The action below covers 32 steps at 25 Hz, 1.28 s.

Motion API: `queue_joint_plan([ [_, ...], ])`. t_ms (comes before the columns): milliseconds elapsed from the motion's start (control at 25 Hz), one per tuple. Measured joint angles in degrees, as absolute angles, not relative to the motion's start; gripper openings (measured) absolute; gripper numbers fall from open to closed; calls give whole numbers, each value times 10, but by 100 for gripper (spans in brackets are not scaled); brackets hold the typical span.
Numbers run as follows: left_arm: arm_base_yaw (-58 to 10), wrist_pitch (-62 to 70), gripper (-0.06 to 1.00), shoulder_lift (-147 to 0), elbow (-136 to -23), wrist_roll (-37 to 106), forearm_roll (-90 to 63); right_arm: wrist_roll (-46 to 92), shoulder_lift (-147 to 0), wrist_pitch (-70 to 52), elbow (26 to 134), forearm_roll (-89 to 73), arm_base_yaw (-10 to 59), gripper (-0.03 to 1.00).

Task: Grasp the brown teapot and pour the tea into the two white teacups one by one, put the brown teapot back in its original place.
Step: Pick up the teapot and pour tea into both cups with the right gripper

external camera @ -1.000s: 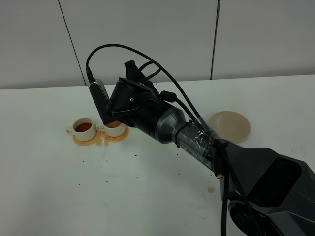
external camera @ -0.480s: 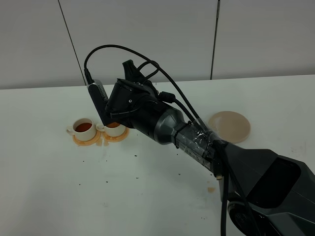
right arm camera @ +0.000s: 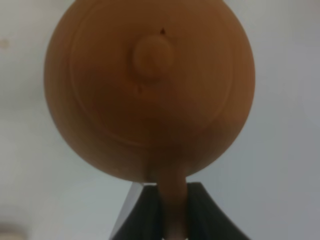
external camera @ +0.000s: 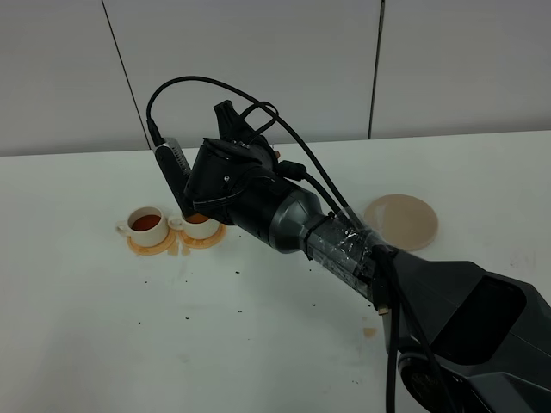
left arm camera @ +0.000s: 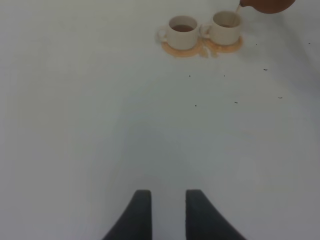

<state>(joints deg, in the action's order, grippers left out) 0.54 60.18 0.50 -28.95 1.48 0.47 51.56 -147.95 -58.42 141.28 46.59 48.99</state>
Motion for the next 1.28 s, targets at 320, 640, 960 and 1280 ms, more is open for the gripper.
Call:
queue_joint_plan([
  [320,5,602,24,5,-290,15,5,534,-1480,-582,1413,468,493,10],
  [640,5,602,24,5,-290,15,5,546,-1480,-581,1413,470,494,10],
  [960,5,602,24,5,-290,15,5,557,-1480,-579,1413,478,494,10],
  [1280,5,602,24,5,-290,15,5,559,-1480,-571,1413,480,494,10],
])
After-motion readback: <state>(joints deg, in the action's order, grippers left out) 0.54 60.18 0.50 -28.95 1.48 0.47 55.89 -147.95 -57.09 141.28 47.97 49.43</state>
